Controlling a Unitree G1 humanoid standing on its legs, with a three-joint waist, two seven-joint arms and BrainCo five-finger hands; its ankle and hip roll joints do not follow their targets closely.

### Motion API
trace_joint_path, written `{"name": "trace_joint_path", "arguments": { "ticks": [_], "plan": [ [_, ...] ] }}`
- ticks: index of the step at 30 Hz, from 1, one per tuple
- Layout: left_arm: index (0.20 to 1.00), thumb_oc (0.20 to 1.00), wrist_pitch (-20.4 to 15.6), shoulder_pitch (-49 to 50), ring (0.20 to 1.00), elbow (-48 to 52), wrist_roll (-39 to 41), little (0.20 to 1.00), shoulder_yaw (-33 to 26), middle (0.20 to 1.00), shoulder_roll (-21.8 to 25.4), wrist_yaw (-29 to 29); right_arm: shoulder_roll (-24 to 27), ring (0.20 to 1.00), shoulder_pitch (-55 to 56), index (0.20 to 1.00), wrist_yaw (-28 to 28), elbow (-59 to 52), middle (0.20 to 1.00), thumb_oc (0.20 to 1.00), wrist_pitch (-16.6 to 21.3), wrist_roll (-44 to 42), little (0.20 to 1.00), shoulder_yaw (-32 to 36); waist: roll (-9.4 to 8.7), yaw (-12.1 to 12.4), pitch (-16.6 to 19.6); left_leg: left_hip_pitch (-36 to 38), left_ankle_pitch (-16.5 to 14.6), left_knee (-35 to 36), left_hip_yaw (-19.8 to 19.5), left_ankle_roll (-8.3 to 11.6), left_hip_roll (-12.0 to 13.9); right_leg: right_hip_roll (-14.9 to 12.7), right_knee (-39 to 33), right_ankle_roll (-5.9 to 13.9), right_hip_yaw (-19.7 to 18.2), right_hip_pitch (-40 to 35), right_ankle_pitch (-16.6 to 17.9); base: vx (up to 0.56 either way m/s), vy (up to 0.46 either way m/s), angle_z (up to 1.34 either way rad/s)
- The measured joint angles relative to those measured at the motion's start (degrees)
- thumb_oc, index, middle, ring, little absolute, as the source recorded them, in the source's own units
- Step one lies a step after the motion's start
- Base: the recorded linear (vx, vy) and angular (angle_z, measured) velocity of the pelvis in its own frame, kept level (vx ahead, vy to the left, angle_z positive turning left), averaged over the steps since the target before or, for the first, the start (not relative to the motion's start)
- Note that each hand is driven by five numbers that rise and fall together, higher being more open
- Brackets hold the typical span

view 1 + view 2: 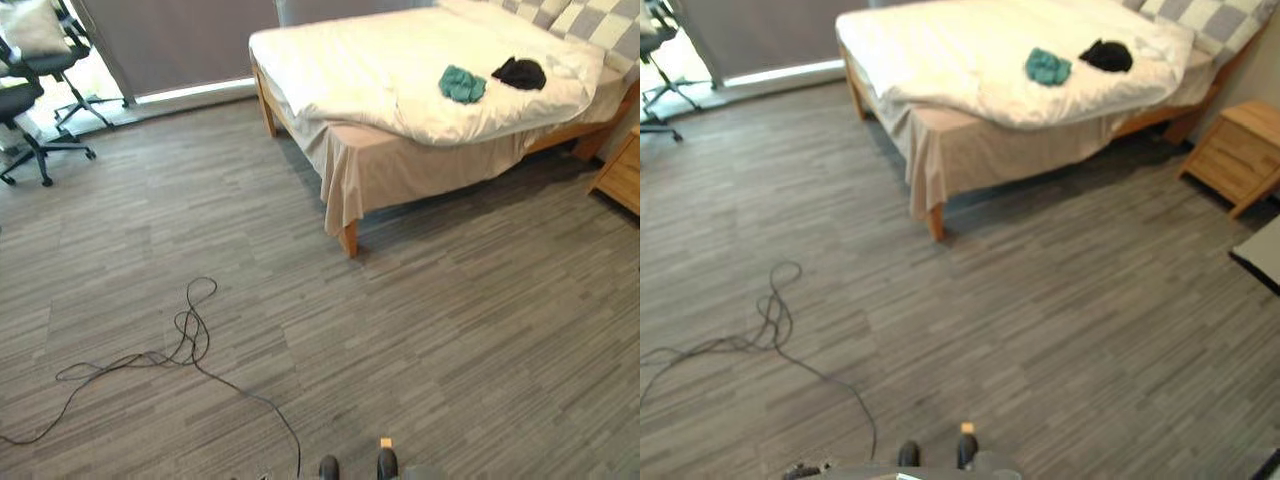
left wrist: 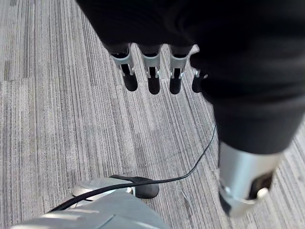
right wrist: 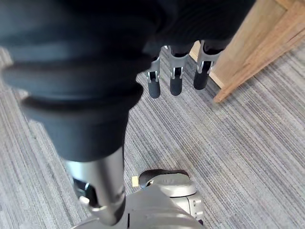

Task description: Tidy up the quilt and then pick up the clothes from the bed and put them into the laundry hamper.

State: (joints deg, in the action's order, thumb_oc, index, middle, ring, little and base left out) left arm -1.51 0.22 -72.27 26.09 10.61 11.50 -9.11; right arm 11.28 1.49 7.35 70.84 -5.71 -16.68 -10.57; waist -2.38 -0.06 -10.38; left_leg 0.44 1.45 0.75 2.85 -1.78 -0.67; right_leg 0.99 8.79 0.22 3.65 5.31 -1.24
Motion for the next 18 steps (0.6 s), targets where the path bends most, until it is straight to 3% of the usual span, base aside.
{"name": "trace_joint_path", "arguments": {
  "ticks": [2,3,4,6,7,9,11,12,14,16,18],
  "plan": [
    [1.0,1.0,0.54,-2.38,1.0,-0.18,-0.86,1.0,-0.74,1.0,0.95,-0.01,-0.43,1.0,-2.11,1.0,0.05,-0.07,1.0,1.0,1.47,-2.42,1.0,0.05,-1.37,0.34,-2.16,-2.42,-2.22,-3.69,0.99,-1.13,-0.66,-0.32,2.88,0.0,0.75,2.31,0.59,0.07,0.133,-0.18],
    [1.0,1.0,0.77,-3.31,1.0,-0.58,-1.63,1.0,-0.99,1.0,1.04,-0.04,-0.6,1.0,-3.26,1.0,0.09,-0.18,1.0,1.0,2.17,-2.8,1.0,0.06,-1.67,0.45,-3.52,-3.53,-3.81,-6.13,2.07,-2.91,-0.83,-0.68,8.21,0.14,1.42,4.87,0.7,0.2,0.07,-0.4],
    [1.0,1.0,0.76,-4.23,1.0,-0.82,-2.65,1.0,-0.53,1.0,1.02,-0.08,-0.18,1.0,-4.49,1.0,0.12,-2.57,1.0,1.0,3.16,-4.95,1.0,0.08,-0.9,0.18,-6.15,-4.55,-7.05,-11.39,3.3,-3.55,0.38,-2.36,20.82,1.17,4.9,10.32,1.28,0.28,-0.003,-0.41],
    [1.0,1.0,0.64,-4.0,1.0,-0.73,-2.67,1.0,-0.41,1.0,0.55,-0.16,0.03,1.0,-4.26,1.0,0.38,-4.57,1.0,1.0,2.83,-6.37,1.0,0.65,0.74,-0.31,-6.77,-4.2,-8.22,-12.63,3.44,-3.16,1.14,-4.46,25.02,1.64,7.27,12.57,-0.49,0.29,-0.113,-0.2],
    [1.0,1.0,0.58,-3.32,1.0,-0.08,-2.7,1.0,-0.64,1.0,0.42,-0.19,0.45,1.0,-3.42,1.0,0.28,-4.72,1.0,1.0,2.18,-6.43,1.0,2.48,0.51,-0.79,-6.86,-3.24,-7.94,-11.61,4.79,-3.6,0.82,-7.9,22.76,3.26,8.69,12.42,-1.41,0.18,-0.13,-0.13],
    [1.0,1.0,1.17,-2.76,1.0,0.36,-4.1,1.0,-0.48,1.0,1.22,-0.09,0.47,1.0,-2.63,1.0,0.5,-4.41,1.0,1.0,1.61,-6.37,1.0,2.2,-0.37,-1.14,-7.25,-3.48,-8.28,-11.06,5.49,-3.06,0.52,-10.05,15.31,4.11,8.17,12.5,-1.17,0.26,-0.146,-0.24],
    [1.0,1.0,1.98,-2.53,1.0,0.5,-5.12,1.0,-0.13,1.0,1.39,-0.02,0.43,1.0,-2.36,1.0,0.82,-3.7,1.0,1.0,1.16,-6.49,1.0,2.17,-0.82,-1.88,-7.94,-3.4,-8.04,-10.86,5.75,-3.34,0.6,-10.54,9.77,5.59,6.8,13.0,-0.28,0.57,-0.183,-0.18],
    [1.0,1.0,1.98,-2.55,1.0,0.69,-7.24,1.0,1.59,1.0,1.76,0.16,0.95,1.0,-2.58,1.0,0.39,-2.45,1.0,1.0,1.5,-6.48,1.0,1.68,-0.68,-3.62,-8.52,-4.49,-8.44,-10.62,5.34,-2.79,0.44,-9.47,-0.63,8.25,2.74,13.31,1.32,0.43,-0.078,0.02],
    [1.0,1.0,1.77,-4.04,1.0,-0.74,-7.92,1.0,2.48,1.0,2.09,0.49,0.89,1.0,-2.25,1.0,0.23,-1.42,1.0,1.0,-0.17,-6.39,1.0,3.85,-1.06,-5.95,-10.88,-2.46,-8.47,-9.17,4.27,-2.86,-0.44,-9.64,-11.0,9.5,2.19,12.72,2.51,0.69,-0.129,0.22],
    [1.0,1.0,1.15,-4.08,1.0,-0.81,-8.36,1.0,3.48,1.0,2.1,0.54,0.87,1.0,-1.1,1.0,-0.09,-0.35,1.0,1.0,-0.53,-5.87,1.0,4.19,-0.77,-8.17,-11.36,-1.46,-10.03,-9.75,2.62,-2.18,-0.76,-9.38,-12.29,9.65,-0.98,12.48,2.4,0.73,-0.19,0.41],
    [1.0,1.0,0.51,-3.31,1.0,-0.69,-8.5,1.0,3.64,1.0,1.9,0.66,0.15,1.0,1.6,1.0,-0.32,0.67,1.0,1.0,-1.71,-5.7,1.0,5.64,-0.18,-9.3,-11.32,1.66,-12.4,-9.53,1.44,-0.35,-0.85,-9.07,-7.48,8.92,-0.82,11.73,2.21,0.71,-0.242,0.42]
  ]
}}
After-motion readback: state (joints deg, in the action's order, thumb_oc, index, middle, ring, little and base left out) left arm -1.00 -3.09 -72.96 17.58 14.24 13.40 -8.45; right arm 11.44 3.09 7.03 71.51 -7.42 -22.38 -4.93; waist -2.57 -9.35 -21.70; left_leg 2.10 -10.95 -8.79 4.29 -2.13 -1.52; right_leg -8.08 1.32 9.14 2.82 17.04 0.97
